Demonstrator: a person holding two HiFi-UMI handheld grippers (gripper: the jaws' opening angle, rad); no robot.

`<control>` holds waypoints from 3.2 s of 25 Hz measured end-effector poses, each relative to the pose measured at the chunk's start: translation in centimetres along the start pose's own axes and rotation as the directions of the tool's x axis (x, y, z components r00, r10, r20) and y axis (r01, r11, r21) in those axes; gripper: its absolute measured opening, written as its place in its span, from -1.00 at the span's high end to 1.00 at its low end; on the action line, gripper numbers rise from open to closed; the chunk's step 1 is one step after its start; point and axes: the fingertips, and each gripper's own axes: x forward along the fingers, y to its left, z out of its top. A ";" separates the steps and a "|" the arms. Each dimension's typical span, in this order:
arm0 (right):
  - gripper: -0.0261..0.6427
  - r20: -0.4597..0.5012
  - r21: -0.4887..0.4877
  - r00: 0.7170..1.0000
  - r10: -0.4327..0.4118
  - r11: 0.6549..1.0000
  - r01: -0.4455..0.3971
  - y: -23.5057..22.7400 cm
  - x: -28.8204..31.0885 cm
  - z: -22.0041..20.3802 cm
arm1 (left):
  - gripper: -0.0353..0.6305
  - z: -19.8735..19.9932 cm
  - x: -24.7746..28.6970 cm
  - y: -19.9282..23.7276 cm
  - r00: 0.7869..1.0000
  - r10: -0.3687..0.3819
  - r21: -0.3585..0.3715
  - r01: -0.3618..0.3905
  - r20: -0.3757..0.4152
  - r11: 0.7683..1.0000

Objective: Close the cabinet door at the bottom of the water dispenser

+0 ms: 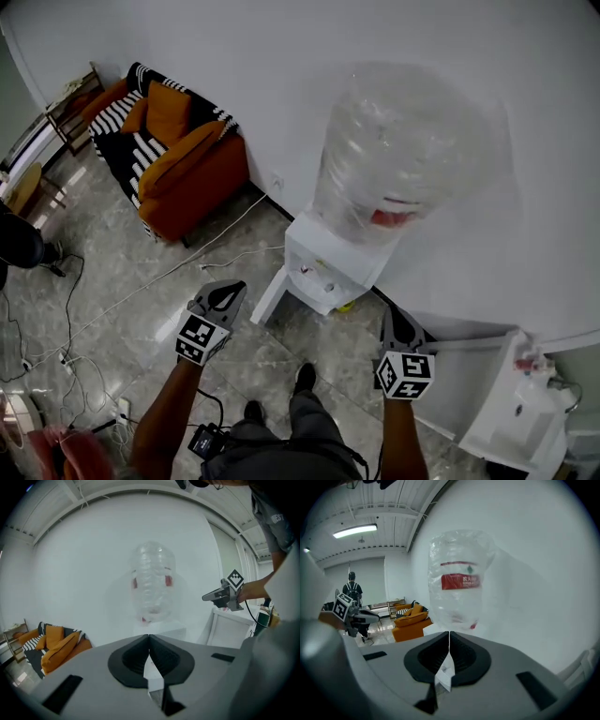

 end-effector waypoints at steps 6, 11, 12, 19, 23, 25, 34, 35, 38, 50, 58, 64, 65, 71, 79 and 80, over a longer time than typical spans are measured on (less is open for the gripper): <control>0.83 -0.061 0.013 0.998 -0.018 1.000 0.019 -1.4 3.0 -4.6 | 0.84 -7.0 3.9 0.6 0.995 -0.018 -0.058 0.013 -0.095 0.998; 0.83 -0.116 0.021 0.993 -0.021 0.999 0.024 -1.9 5.2 -8.9 | 0.84 -13.0 6.6 0.7 0.983 -0.037 -0.112 0.017 -0.181 0.994; 0.83 -0.124 0.028 0.992 -0.023 0.999 0.027 -2.1 5.6 -9.7 | 0.84 -14.2 7.3 0.7 0.980 -0.042 -0.126 0.017 -0.194 0.992; 0.83 -0.188 0.075 0.982 -0.033 0.996 0.048 -2.8 7.7 -15.9 | 0.84 -22.5 11.0 -0.2 0.955 -0.092 -0.248 0.020 -0.282 0.969; 0.83 -0.219 0.083 0.975 -0.031 0.995 0.051 -2.9 8.6 -18.6 | 0.84 -26.6 12.7 -0.4 0.937 -0.125 -0.315 0.016 -0.326 0.949; 0.83 -0.227 0.086 0.973 -0.028 0.995 0.049 -2.9 9.1 -19.7 | 0.84 -28.6 13.5 -0.2 0.929 -0.130 -0.338 0.005 -0.347 0.941; 0.83 -0.257 0.086 0.966 -0.023 0.995 0.047 -2.6 11.1 -23.1 | 0.84 -36.8 16.0 0.3 0.891 -0.169 -0.410 -0.021 -0.422 0.912; 0.83 -0.259 0.087 0.966 -0.024 0.995 0.048 -2.8 11.2 -23.4 | 0.84 -37.6 16.2 0.3 0.888 -0.170 -0.417 -0.027 -0.428 0.909; 0.83 -0.266 0.088 0.963 -0.029 0.995 0.054 -3.2 11.6 -24.6 | 0.81 -39.9 16.8 0.2 0.875 -0.170 -0.427 -0.046 -0.453 0.903; 0.83 -0.302 0.106 0.953 -0.033 0.992 0.068 -4.6 12.7 -29.1 | 0.52 -47.4 19.1 -0.7 0.822 -0.192 -0.451 -0.087 -0.535 0.888; 0.83 -0.323 0.107 0.945 -0.041 0.991 0.080 -5.3 13.4 -30.7 | 0.52 -51.0 19.7 -0.8 0.785 -0.221 -0.473 -0.102 -0.579 0.875; 0.83 -0.342 0.113 0.938 -0.051 0.989 0.095 -6.2 13.1 -31.9 | 0.51 -51.7 19.8 -2.3 0.796 -0.252 -0.529 -0.100 -0.551 0.843; 0.83 -0.345 0.115 0.937 -0.051 0.989 0.096 -6.2 13.1 -32.1 | 0.51 -51.6 19.9 -2.7 0.795 -0.263 -0.531 -0.087 -0.547 0.843; 0.83 -0.351 0.133 0.935 -0.048 0.986 0.101 -6.3 12.7 -32.6 | 0.51 -50.8 21.1 -7.1 0.781 -0.348 -0.560 -0.003 -0.519 0.829; 0.83 -0.353 0.140 0.934 -0.061 0.983 0.118 -7.9 12.5 -32.8 | 0.53 -48.9 24.2 -12.4 0.780 -0.436 -0.592 0.106 -0.449 0.799; 0.83 -0.355 0.140 0.933 -0.064 0.983 0.120 -8.1 12.4 -32.9 | 0.53 -48.6 24.6 -12.9 0.780 -0.443 -0.593 0.117 -0.442 0.797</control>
